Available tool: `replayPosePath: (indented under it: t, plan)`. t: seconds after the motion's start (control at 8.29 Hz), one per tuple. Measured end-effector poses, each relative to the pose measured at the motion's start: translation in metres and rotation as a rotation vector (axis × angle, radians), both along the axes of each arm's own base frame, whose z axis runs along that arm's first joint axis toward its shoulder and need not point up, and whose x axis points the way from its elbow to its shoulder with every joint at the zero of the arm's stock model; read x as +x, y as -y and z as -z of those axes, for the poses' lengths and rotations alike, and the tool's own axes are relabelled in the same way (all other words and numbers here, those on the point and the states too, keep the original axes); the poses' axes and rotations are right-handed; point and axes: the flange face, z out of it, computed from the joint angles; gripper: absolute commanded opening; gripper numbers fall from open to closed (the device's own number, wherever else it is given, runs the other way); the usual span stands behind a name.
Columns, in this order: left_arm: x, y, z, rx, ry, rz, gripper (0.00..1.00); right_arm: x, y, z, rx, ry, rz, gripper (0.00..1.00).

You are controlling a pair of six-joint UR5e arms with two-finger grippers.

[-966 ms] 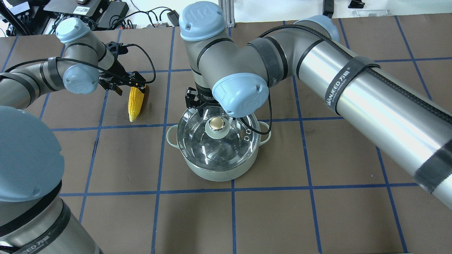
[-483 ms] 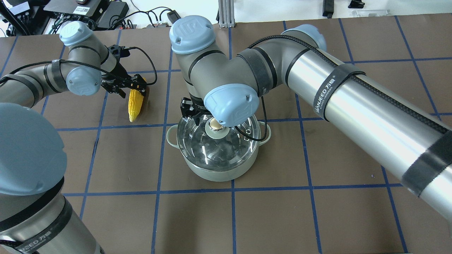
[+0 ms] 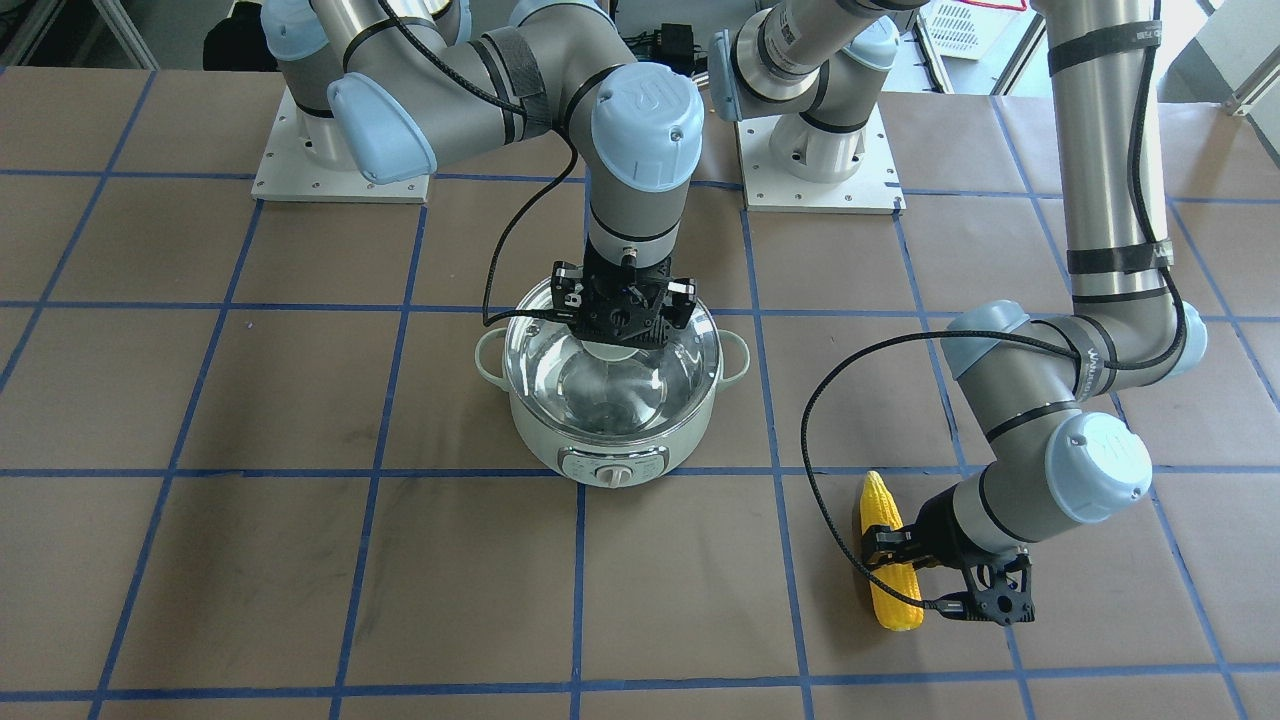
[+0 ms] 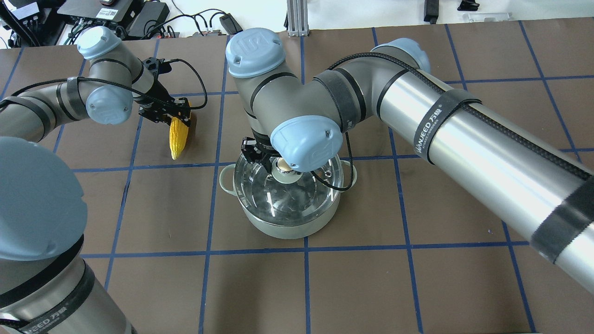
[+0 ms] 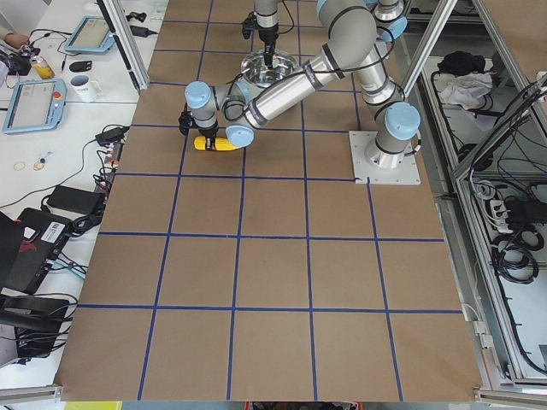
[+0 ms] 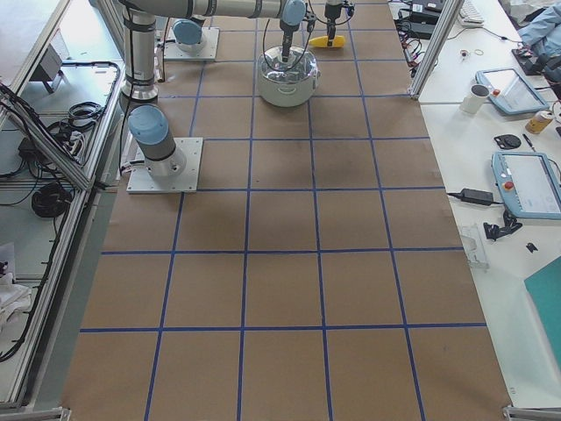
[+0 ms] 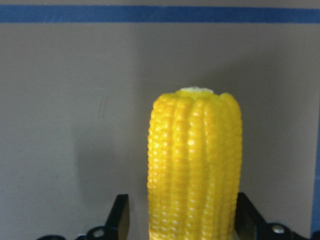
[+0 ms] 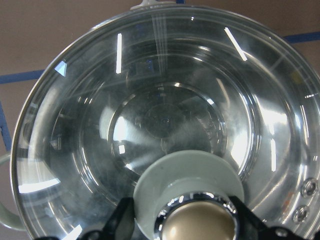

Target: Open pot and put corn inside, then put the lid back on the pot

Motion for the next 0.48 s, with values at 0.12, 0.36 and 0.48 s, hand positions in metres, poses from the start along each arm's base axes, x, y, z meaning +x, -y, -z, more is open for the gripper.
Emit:
replayPosePath:
  t: [0.12,0.36,0.48]
  plan:
    - [-0.003,-0.001,-0.011,-0.009,0.004,-0.011,0.0,0.0,-0.001,0.0,0.001,0.0,-0.001,0.5]
    - [-0.011,-0.01,-0.041,0.011,0.018,-0.013,0.0,-0.001,-0.001,-0.005,-0.008,0.004,-0.001,0.54]
    - [-0.011,-0.017,-0.058,0.028,0.035,-0.011,0.0,-0.001,-0.001,-0.007,-0.01,0.006,-0.001,0.53]
